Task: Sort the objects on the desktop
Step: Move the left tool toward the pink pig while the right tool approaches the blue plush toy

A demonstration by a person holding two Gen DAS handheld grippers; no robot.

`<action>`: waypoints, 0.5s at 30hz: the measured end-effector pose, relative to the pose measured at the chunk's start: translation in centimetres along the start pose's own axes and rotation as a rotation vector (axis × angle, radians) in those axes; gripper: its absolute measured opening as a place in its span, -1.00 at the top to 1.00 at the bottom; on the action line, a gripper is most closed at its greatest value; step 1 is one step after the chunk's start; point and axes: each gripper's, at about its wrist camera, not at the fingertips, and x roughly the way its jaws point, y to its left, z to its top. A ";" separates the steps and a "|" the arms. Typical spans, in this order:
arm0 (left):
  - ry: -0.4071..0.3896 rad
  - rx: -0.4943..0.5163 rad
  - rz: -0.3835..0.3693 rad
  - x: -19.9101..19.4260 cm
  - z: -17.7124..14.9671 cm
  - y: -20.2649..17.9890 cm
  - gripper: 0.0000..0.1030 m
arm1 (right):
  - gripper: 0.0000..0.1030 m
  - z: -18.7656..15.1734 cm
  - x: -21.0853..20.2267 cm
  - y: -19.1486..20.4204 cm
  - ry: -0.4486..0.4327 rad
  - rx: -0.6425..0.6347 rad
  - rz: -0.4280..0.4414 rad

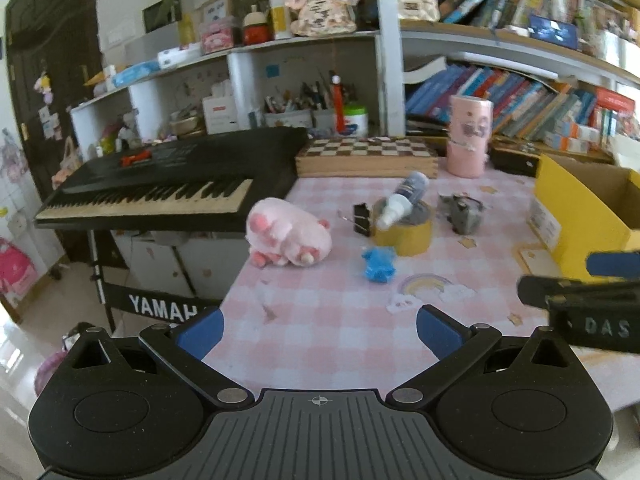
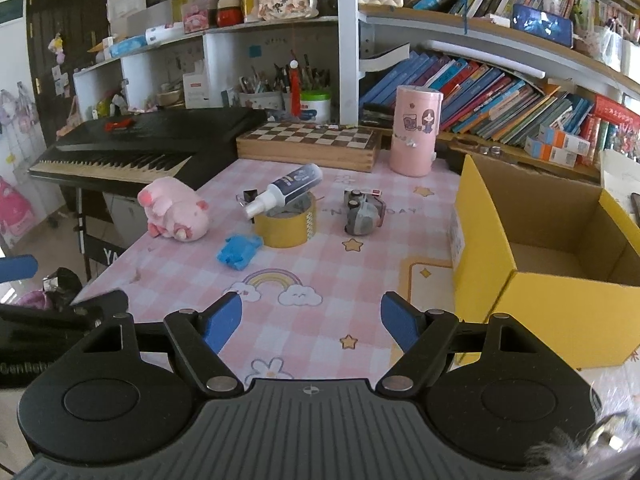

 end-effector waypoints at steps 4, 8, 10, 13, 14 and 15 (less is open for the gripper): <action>0.025 -0.039 0.035 1.6 0.9 0.9 -1.00 | -0.48 0.6 1.5 0.2 0.025 -0.018 0.021; 0.050 -0.074 0.061 3.0 1.5 2.1 -1.00 | -0.48 1.3 3.3 1.1 0.068 -0.064 0.067; 0.063 -0.087 0.072 3.9 1.9 2.7 -1.00 | -0.48 1.7 4.3 1.8 0.079 -0.093 0.095; 0.082 -0.115 0.098 5.3 2.4 3.5 -1.00 | -0.48 2.3 5.8 2.7 0.089 -0.131 0.133; 0.091 -0.125 0.109 5.8 2.6 3.7 -1.00 | -0.48 2.5 6.3 3.1 0.094 -0.143 0.144; 0.098 -0.134 0.115 6.3 2.8 3.9 -1.00 | -0.48 2.8 7.0 3.4 0.101 -0.153 0.153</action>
